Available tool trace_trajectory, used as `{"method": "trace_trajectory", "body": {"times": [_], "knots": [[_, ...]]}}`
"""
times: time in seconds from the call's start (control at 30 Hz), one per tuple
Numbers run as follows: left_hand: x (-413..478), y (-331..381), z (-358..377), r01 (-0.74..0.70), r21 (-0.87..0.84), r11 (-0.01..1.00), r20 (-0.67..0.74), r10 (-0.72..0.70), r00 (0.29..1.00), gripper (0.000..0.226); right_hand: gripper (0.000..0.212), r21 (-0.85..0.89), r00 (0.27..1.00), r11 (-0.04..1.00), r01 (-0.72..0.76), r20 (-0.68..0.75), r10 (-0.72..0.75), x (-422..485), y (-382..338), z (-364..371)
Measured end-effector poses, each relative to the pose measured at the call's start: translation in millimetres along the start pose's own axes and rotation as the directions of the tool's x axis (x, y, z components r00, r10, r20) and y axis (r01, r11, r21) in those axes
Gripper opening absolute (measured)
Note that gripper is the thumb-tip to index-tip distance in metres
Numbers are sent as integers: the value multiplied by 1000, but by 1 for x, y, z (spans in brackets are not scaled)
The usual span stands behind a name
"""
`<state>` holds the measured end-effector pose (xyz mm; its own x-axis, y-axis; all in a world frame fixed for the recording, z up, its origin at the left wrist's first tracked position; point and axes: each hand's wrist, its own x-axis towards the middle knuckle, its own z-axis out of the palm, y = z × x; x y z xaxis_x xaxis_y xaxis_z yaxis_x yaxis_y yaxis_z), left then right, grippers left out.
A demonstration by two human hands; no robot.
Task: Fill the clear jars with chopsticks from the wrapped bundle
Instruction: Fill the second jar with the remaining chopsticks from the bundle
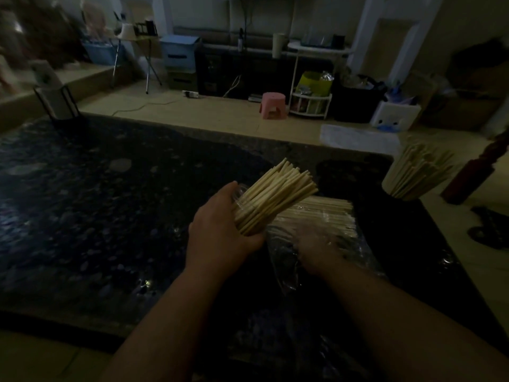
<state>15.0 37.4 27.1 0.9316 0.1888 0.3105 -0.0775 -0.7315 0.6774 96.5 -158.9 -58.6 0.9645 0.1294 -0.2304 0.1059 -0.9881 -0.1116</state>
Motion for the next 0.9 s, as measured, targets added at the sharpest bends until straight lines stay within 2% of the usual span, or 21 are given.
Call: {"method": "trace_trajectory", "body": {"times": [0.17, 0.33, 0.43, 0.5, 0.6, 0.8, 0.9], "knots": [[-1, 4, -2, -12, -6, 1000, -5, 12, 1000, 103, 37, 26, 998, 998, -58, -32, 59, -17, -6, -17], [-4, 9, -4, -20, -3, 1000, 10, 21, 1000, 104, 43, -39, 997, 998, 41, -66, -44, -44, -13, -20], [-7, 11, -5, -34, 19, 999, 14, 34, 999, 105, 49, 8, 997, 997, 73, 21, -74, -61, -11, -18], [-11, 13, -7, -46, 30, 998, 19, 45, 999, 105, 46, 88, 998, 994, 60, 28, -63, -76, -11, -20], [-14, 15, -10, -53, 38, 998, 22, 52, 998, 105, 53, 212, 999, 977, 25, 37, -34, -97, -11, -26], [-22, 19, -12, -81, 49, 995, 8, 81, 997, 99, 42, 205, 986, 977, 58, 140, -88, -134, -8, -45], [-26, 19, -13, -98, 52, 994, 7, 98, 995, 98, 38, 167, 992, 982, 89, 79, -103, -151, -7, -58]]}}
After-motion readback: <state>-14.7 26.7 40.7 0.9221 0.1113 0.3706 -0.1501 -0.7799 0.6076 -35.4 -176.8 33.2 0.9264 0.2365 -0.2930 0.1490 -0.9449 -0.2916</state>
